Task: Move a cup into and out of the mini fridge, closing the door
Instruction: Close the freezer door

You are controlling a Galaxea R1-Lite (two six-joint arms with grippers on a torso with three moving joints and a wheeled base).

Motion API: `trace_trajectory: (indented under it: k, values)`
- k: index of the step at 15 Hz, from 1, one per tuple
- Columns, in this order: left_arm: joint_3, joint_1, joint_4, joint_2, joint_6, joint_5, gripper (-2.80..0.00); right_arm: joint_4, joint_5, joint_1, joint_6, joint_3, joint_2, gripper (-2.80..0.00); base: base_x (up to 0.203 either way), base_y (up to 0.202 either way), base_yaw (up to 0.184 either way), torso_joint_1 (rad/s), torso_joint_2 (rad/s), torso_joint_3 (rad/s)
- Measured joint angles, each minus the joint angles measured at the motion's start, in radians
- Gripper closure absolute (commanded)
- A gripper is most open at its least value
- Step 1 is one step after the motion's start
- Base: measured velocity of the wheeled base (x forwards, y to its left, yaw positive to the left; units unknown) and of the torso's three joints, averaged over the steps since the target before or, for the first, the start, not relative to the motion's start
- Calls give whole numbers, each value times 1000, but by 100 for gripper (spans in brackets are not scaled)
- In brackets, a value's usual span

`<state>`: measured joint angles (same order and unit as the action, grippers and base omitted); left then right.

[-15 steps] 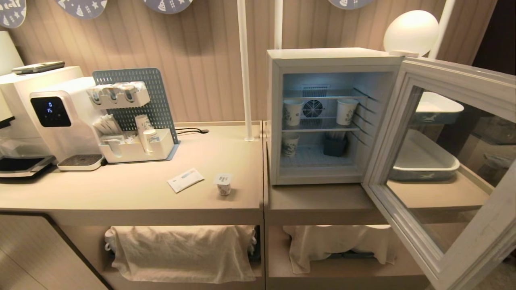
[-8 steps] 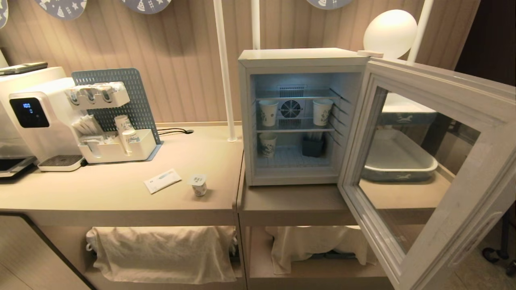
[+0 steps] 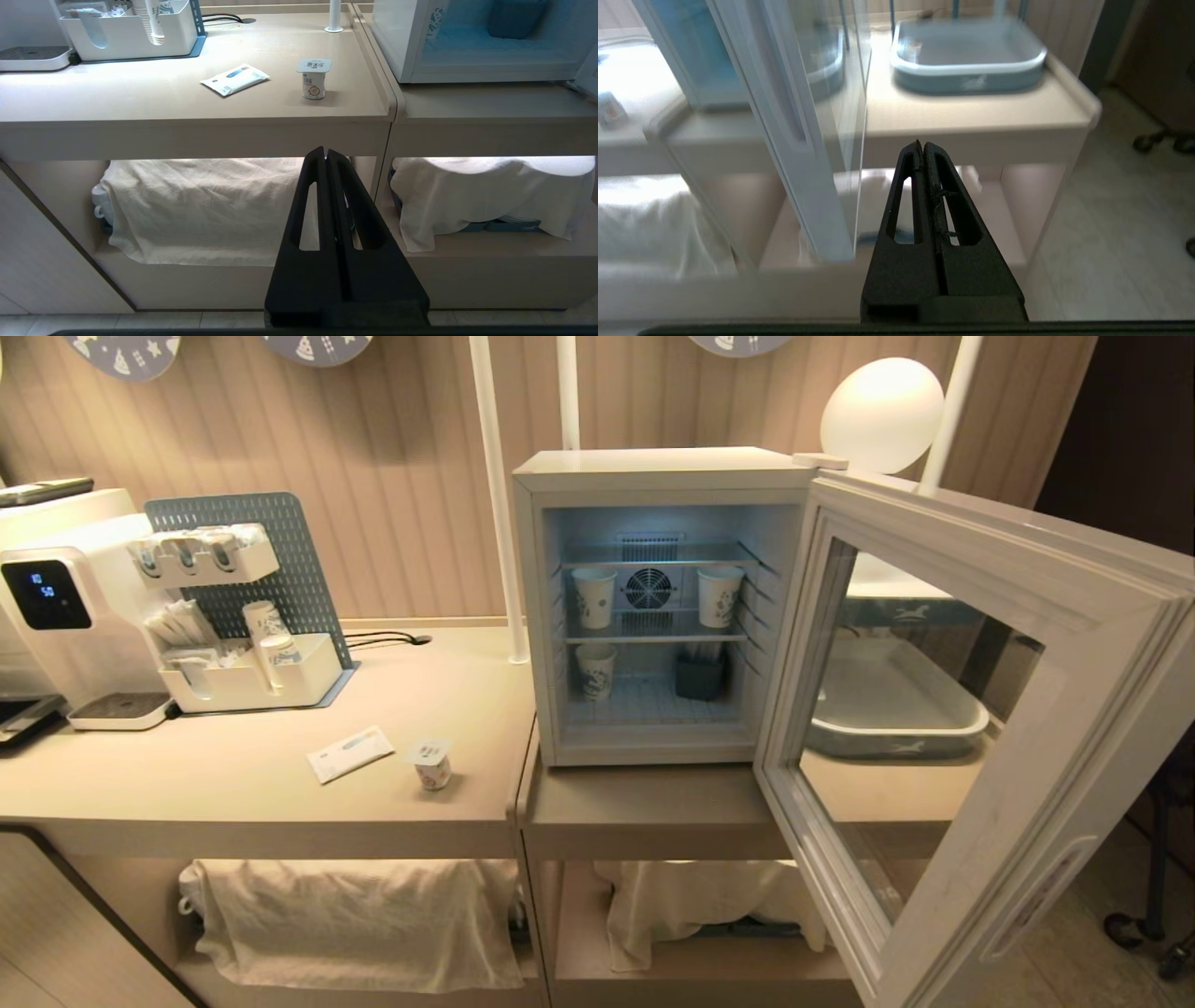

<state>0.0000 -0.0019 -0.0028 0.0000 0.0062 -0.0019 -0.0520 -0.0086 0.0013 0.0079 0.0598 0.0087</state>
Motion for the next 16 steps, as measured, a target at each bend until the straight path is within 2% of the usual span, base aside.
trace_trajectory:
  k: [3,6,7,9,10,11,13,14,16]
  values:
    - [0,0,1,0,0,1,0,-17,-39,0,66,210,101,0,0,0,0,0,0,0]
    - [0,0,1,0,-1,0,0,-22,-84,0,177,425,406,0,0,0,0,0,0,0]
    - [0,0,1,0,-1,0,0,-19,-70,-2,212,484,532,0,0,0,0,0,0,0]
    - [0,0,1,0,-2,0,0,18,37,-34,271,579,768,0,0,0,0,0,0,0]
    - [0,0,1,0,-3,0,0,45,153,-73,295,615,873,0,0,0,0,0,0,0]
    - [0,0,1,0,-3,1,0,67,309,-127,314,638,954,0,0,0,0,0,0,0]
    - [0,1,1,0,-3,0,0,99,657,-254,334,663,1047,0,0,0,0,0,0,0]
    - [0,1,1,0,-2,1,0,113,873,-337,338,667,1082,0,0,0,0,0,0,0]
    - [0,0,1,0,-2,0,0,156,1240,-460,336,641,1135,0,0,0,0,0,0,0]
